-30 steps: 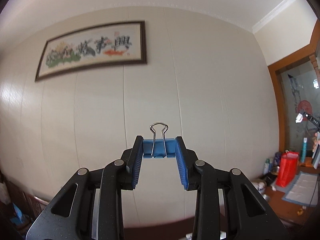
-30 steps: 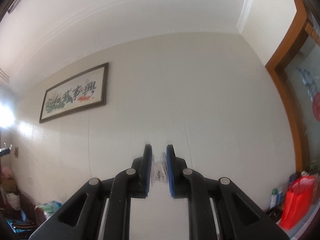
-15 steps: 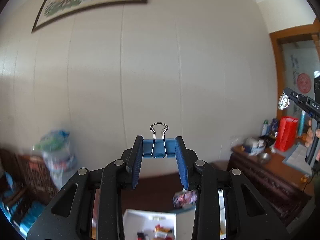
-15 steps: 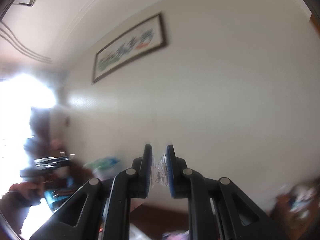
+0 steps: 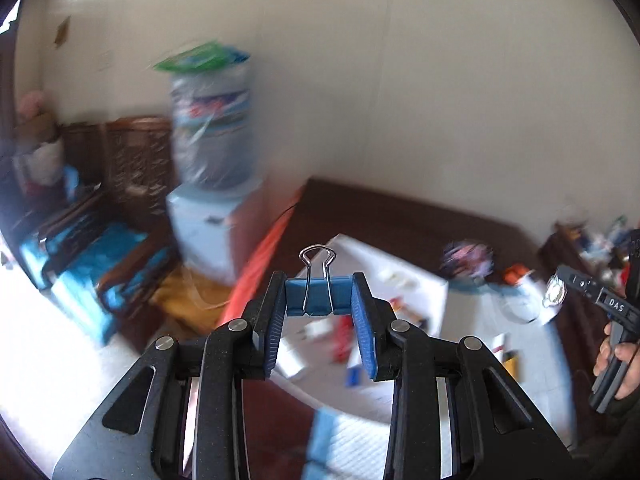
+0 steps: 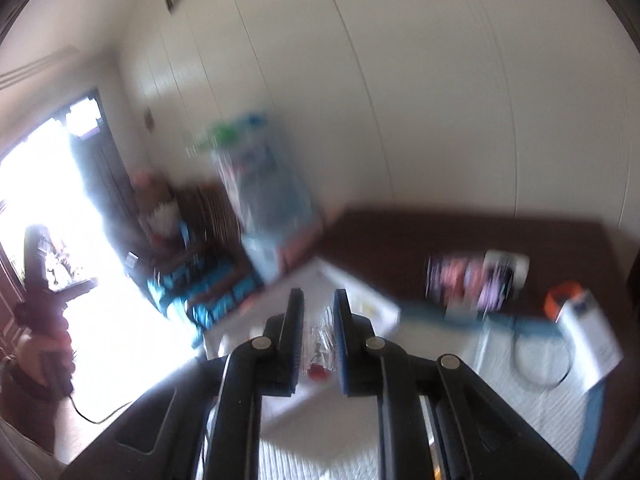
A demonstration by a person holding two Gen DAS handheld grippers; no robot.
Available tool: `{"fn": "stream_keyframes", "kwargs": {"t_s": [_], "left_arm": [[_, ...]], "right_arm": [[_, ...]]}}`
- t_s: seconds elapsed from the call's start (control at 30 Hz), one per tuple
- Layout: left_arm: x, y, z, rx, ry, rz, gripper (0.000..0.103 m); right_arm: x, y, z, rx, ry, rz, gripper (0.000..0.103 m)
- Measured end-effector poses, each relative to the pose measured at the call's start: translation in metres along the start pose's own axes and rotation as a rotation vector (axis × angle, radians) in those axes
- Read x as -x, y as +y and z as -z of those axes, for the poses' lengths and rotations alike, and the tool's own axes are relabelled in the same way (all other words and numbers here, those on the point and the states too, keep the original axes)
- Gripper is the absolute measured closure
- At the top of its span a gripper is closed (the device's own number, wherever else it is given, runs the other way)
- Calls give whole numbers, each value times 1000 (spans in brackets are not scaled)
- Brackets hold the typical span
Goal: Organize rigid objects
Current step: 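Lift the binder clip and keychain high and carry them over the tray, then open both grippers to drop the binder clip and keychain into the tray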
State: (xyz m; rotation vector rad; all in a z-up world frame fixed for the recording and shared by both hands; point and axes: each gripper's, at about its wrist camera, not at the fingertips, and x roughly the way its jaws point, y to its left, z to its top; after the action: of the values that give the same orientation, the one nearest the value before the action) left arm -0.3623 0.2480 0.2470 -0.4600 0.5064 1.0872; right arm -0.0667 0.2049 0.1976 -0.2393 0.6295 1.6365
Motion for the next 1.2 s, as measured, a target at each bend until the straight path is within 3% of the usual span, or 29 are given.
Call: {"fn": "stream_keyframes", "kwargs": {"t_s": [0.13,0.33,0.53,0.7,0.73,0.77,0.8,0.83,0.87,1.03,1.13,1.2], "left_arm": [[-31,-5,10,0,58,12,72],[-126,-55,26,-52,189,80,72],[-212,-71,35,-28,314,61,72],[-235,-62,44,33,361,24,71],[-237,-61,45,35,360,13,65],[-238,-59,44,38,359,3,55],[-237,-58,44,39,353,-6,20],[-235,-55,42,43,338,-18,0],[-233,-54,41,42,316,-27,0],[-232,-59,40,14,294,-68,0],[-226,-66,39,-4,281,-74,0],[-221,-71,38,-12,272,-70,0]], "right_arm": [[-59,-9,19,-31,141,-6,90],[-120,-11,21,-49,259,6,91],[-160,-8,18,-54,288,25,90],[-177,-8,23,-43,282,39,90],[-179,-9,23,-38,283,49,88],[-179,-10,22,-38,278,55,73],[-178,-11,22,-40,268,64,59],[-177,-12,22,-41,261,66,26],[-175,-13,23,-43,251,68,10],[-156,-14,23,-49,207,76,10],[-140,-12,22,-51,168,74,0],[-129,-12,22,-54,144,68,0]]}}
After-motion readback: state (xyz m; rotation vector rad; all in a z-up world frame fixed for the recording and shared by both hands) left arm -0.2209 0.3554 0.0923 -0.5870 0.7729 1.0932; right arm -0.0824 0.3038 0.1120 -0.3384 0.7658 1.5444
